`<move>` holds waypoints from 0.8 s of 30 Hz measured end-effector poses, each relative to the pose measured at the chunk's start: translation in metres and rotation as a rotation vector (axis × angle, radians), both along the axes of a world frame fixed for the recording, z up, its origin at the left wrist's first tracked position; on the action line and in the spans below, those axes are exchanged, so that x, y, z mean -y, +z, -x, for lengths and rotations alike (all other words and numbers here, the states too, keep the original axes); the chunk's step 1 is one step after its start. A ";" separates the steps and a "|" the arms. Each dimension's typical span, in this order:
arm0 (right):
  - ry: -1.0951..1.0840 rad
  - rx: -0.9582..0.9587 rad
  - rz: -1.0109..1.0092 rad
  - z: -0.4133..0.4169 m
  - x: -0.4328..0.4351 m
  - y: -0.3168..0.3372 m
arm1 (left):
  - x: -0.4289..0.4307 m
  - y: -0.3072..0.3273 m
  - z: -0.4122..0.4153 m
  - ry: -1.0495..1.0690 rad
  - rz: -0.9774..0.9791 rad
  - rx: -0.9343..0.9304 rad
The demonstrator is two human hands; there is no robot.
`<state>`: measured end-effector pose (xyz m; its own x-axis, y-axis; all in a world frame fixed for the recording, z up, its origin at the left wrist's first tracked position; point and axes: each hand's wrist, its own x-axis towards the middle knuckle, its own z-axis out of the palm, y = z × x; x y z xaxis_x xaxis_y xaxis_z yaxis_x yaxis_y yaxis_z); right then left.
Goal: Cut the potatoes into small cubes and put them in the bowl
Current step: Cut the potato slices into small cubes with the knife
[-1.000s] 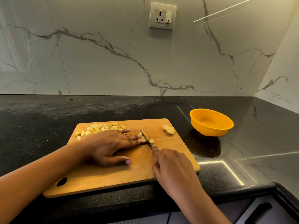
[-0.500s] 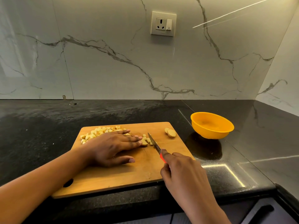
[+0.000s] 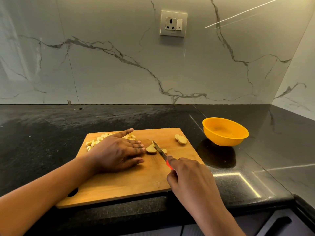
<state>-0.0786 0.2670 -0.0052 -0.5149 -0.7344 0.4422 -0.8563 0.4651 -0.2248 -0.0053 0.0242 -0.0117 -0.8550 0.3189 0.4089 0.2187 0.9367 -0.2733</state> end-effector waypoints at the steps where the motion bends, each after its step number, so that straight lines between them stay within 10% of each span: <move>1: 0.010 0.008 -0.002 0.000 0.001 0.001 | 0.001 -0.001 0.001 0.001 -0.003 0.006; 24: 0.022 0.040 0.026 0.004 -0.002 -0.002 | 0.005 -0.001 0.001 -0.055 -0.095 0.162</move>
